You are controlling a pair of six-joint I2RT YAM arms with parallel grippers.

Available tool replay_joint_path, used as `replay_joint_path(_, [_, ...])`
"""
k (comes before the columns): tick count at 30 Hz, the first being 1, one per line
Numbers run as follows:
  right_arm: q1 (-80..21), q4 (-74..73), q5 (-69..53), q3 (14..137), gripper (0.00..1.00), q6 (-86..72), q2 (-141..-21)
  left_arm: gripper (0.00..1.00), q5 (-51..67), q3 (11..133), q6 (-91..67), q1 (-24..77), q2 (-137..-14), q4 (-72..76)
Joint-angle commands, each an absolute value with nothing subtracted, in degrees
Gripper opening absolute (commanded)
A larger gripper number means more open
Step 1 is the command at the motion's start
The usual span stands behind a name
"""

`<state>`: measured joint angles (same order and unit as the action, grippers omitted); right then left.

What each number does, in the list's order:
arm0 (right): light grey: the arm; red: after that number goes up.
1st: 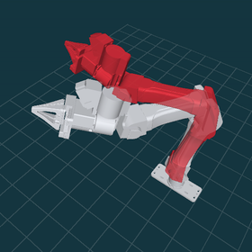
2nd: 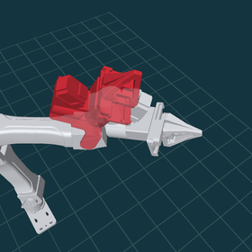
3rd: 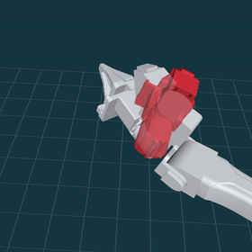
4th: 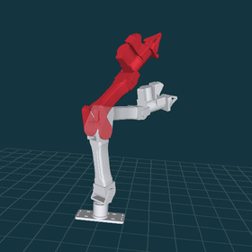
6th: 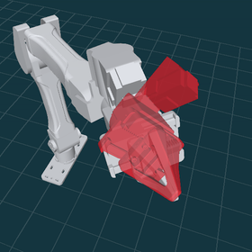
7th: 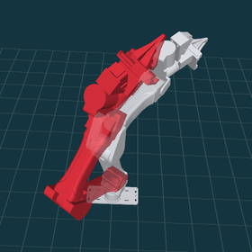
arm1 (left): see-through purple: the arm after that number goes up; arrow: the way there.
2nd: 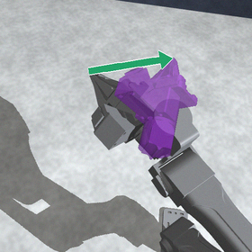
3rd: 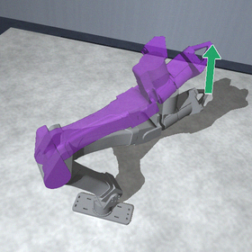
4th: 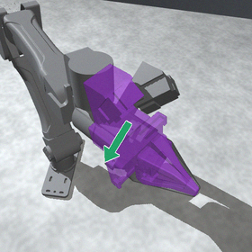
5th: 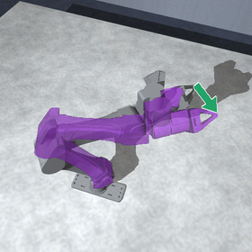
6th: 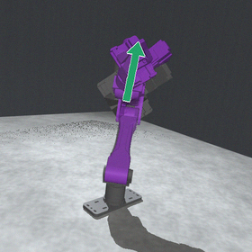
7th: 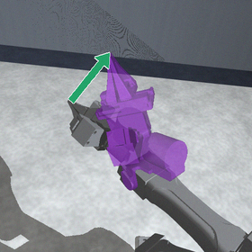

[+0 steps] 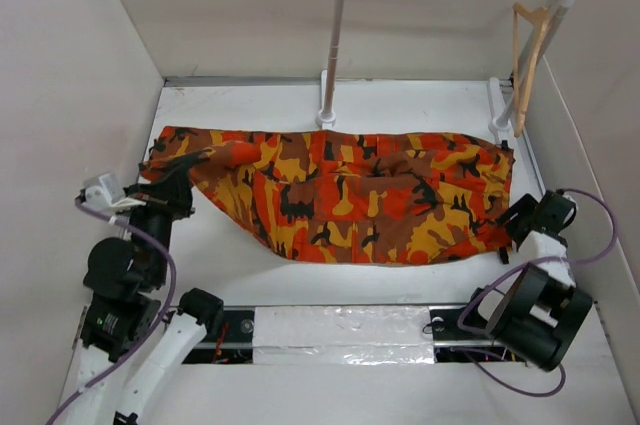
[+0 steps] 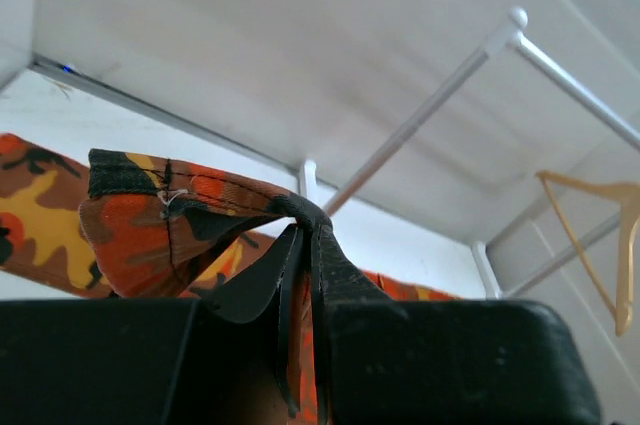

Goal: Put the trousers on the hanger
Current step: Fold the trousers at the center of the board.

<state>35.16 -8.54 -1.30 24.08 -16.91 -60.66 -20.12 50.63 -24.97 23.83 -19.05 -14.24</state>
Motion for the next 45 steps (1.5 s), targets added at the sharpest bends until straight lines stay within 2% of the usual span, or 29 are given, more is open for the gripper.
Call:
replay_joint_path(1, [34.4, -6.0, -7.5, 28.3, 0.69, -16.4, -67.1, 0.00, -31.7, 51.7, -21.4, 26.8, -14.7, -14.6])
replay_joint_path(6, [34.8, -4.6, -12.2, 28.0, 0.63, -16.5, -68.3, 0.00, -38.8, 49.4, -21.2, 30.7, -8.9, -14.5])
replay_joint_path(9, [35.3, -3.4, -14.6, 29.0, 0.35, -17.2, -71.5, 0.00, -40.0, 48.8, -21.2, 31.9, -7.0, -14.8])
replay_joint_path(10, [35.3, -3.3, -14.6, 30.2, 0.11, -17.5, -72.3, 0.00, -39.9, 48.6, -21.2, 31.9, -6.7, -14.9])
replay_joint_path(11, [35.3, -2.9, -14.3, 30.8, 0.00, -17.8, -72.9, 0.00, -40.1, 48.2, -21.4, 32.4, -6.6, -15.1])
replay_joint_path(12, [35.3, -2.3, -13.6, 31.2, 0.00, -18.0, -73.7, 0.00, -39.9, 47.9, -21.5, 32.4, -6.3, -15.1])
replay_joint_path(21, [35.2, -0.7, -6.9, 42.7, 0.02, -17.4, -78.7, 0.00, -39.9, 46.2, -23.6, 32.4, -5.7, -16.6])
replay_joint_path(22, [34.6, -1.3, -7.7, 43.1, 0.24, -16.7, -79.2, 0.00, -39.6, 46.1, -23.6, 32.4, -5.6, -16.4])
replay_joint_path(24, [34.6, -3.4, -6.7, 42.1, 0.52, -15.8, -78.0, 0.00, -38.6, 45.5, -23.8, 32.4, -5.8, -15.6])
replay_joint_path(25, [34.6, -5.3, -6.1, 41.1, 0.71, -15.6, -76.7, 0.00, -37.8, 45.2, -23.7, 32.4, -6.1, -15.4])
replay_joint_path(26, [34.6, -6.6, -4.9, 39.6, 0.76, -15.6, -72.4, 0.00, -37.3, 44.7, -23.8, 32.4, -6.3, -15.1])
replay_joint_path(29, [34.6, -12.0, 3.0, 30.6, 0.73, -16.8, -61.1, 0.00, -35.6, 44.0, -23.9, 32.4, -6.2, -14.3])
replay_joint_path(33, [35.3, -17.5, 3.3, 27.7, 0.63, -16.7, -51.8, 0.00, -35.3, 43.5, -23.5, 32.4, -5.3, -13.2])
replay_joint_path(38, [35.9, -22.7, 1.8, 28.6, 0.61, -19.7, -51.6, 0.00, -36.5, 43.2, -23.3, 33.0, -3.3, -13.4])
replay_joint_path(45, [37.1, -17.6, 0.5, 25.3, 0.61, -23.5, -56.2, 0.00, -37.3, 43.1, -23.3, 33.6, -1.9, -13.7])
